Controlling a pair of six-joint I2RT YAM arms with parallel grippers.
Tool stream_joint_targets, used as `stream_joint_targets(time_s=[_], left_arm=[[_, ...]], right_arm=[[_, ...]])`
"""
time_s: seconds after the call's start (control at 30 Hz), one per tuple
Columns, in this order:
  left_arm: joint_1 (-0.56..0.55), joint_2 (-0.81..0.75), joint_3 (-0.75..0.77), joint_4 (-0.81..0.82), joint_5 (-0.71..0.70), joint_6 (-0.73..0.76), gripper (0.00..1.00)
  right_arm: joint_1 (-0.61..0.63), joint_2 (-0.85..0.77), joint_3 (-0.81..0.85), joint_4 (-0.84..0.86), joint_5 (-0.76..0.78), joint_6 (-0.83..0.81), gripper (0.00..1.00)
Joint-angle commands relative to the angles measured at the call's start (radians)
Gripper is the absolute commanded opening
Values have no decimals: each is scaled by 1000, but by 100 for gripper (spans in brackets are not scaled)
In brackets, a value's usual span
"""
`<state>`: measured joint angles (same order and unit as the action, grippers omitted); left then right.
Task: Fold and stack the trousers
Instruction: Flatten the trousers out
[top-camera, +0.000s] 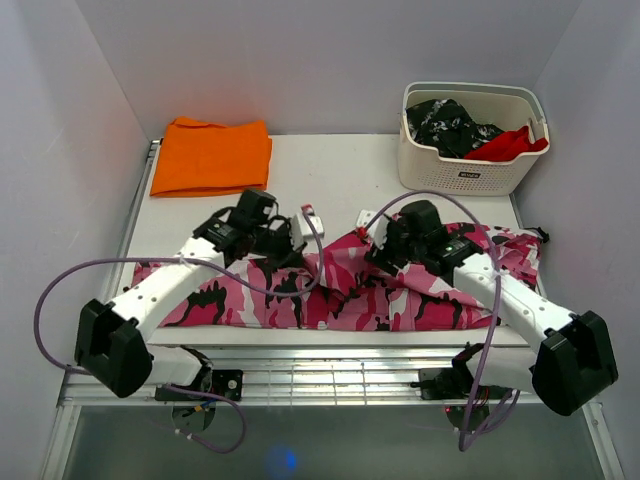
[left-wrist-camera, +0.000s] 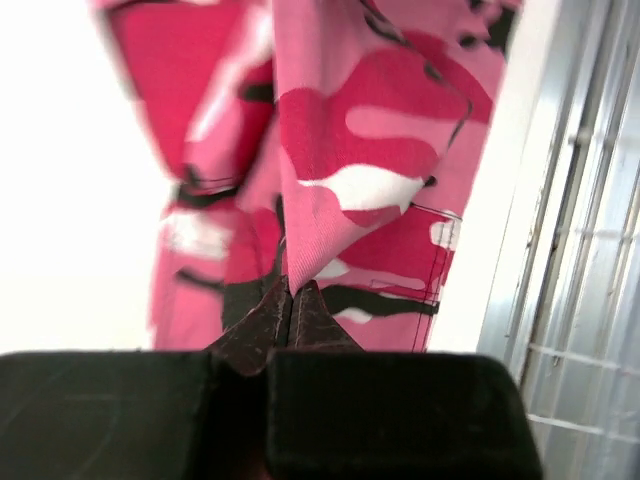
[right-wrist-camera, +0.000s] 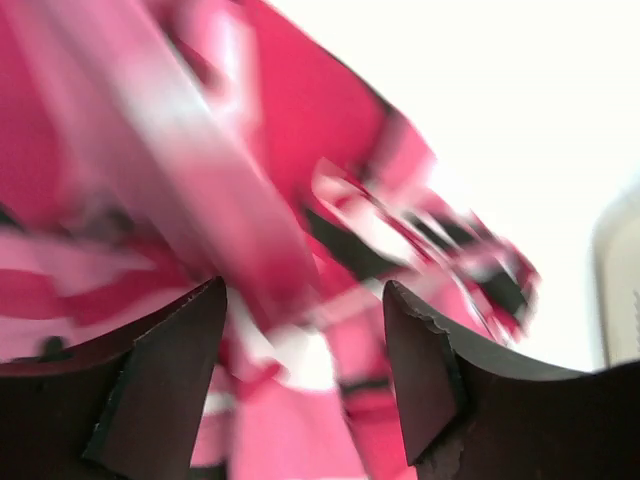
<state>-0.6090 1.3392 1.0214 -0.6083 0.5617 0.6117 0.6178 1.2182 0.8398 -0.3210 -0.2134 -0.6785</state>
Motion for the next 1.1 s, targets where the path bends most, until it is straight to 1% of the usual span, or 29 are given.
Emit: stream_joint_targets(time_s=[0.0,0.03,0.07,0.1,0.13,0.17,0.2,0.23,0.27,0.3,0.37,0.4,0.47,0.5,0.53,0.57,0.6,0.63,0.67,0.7,0.73,0.77,0.8,0.83,0.87,0.93,0.97,1.03,1.07], left_arm=[[103,-101,149,-233,-28,-199,0],[168,-100,178,-261,-32,-211,0],[198,-91,237,-316,-37,-222,0],[228,-80,270,-341,-67,-228,0],[274,-66,301,-369,-86,-231,0],[296,-28,331,-421,-100,-231,0],[322,-11,385,-441,-126,-231,0],[366,6,403,-458,-141,-233,0],[388,41,417,-478,-166,-231,0],[428,60,439,-488,-193,-218,0],[480,136,462,-519,-258,-204,0],[558,167,498,-527,-270,-192,0],[656,239,563,-547,-272,-185,0],[695,314,600,-564,-272,-184,0],[750,348,674,-565,-278,-176,0],[770,383,713,-567,-298,-170,0],[796,453,748,-567,-307,-162,0],[805,489,820,-568,-322,-144,0],[813,526,857,-576,-342,-138,0],[822,560,890,-574,-350,-129,0],[822,633,920,-577,-365,-116,0],[825,668,984,-584,-391,-103,0],[831,704,1014,-582,-404,-98,0],[834,779,1049,-581,-416,-93,0],[838,811,1112,-576,-422,-90,0],[847,873,1160,-555,-448,-84,0],[848,918,1186,-513,-456,-75,0],[850,955,1197,-469,-479,-67,0],[850,988,1207,-444,-474,-64,0]], right_arm=[[-162,-62,39,16,62,50,71],[-188,-63,44,-9,60,45,71],[-237,-57,48,-38,55,27,71],[-260,-51,54,-71,55,14,71],[-283,-43,61,-148,43,-2,69],[-327,-28,68,-185,29,-27,68],[-349,-22,67,-209,26,-58,66],[-369,-17,61,-239,28,-72,63],[-406,-5,39,-246,51,-85,61],[-424,3,25,-251,64,-107,55],[-475,35,-20,-254,115,-131,52],[-495,46,-36,-251,129,-159,51],[-548,88,-65,-222,144,-171,51],[-561,104,-86,-213,173,-174,51],[-572,121,-94,-202,181,-184,51],[-592,151,-97,-191,189,-188,51],[-598,161,-103,-167,198,-191,51],[-601,174,-105,-158,206,-196,51],[-602,199,-104,-155,209,-200,52],[-602,207,-100,-153,209,-204,52],[-604,214,-96,-153,209,-205,52],[-604,224,-94,-156,210,-210,52],[-604,222,-93,-158,209,-219,53],[-604,219,-105,-153,209,-234,53],[-604,208,-110,-148,210,-262,53],[-604,199,-129,-153,215,-286,54],[-606,187,-134,-159,232,-297,54],[-602,175,-139,-214,224,-329,54],[-599,166,-137,-233,183,-335,54]])
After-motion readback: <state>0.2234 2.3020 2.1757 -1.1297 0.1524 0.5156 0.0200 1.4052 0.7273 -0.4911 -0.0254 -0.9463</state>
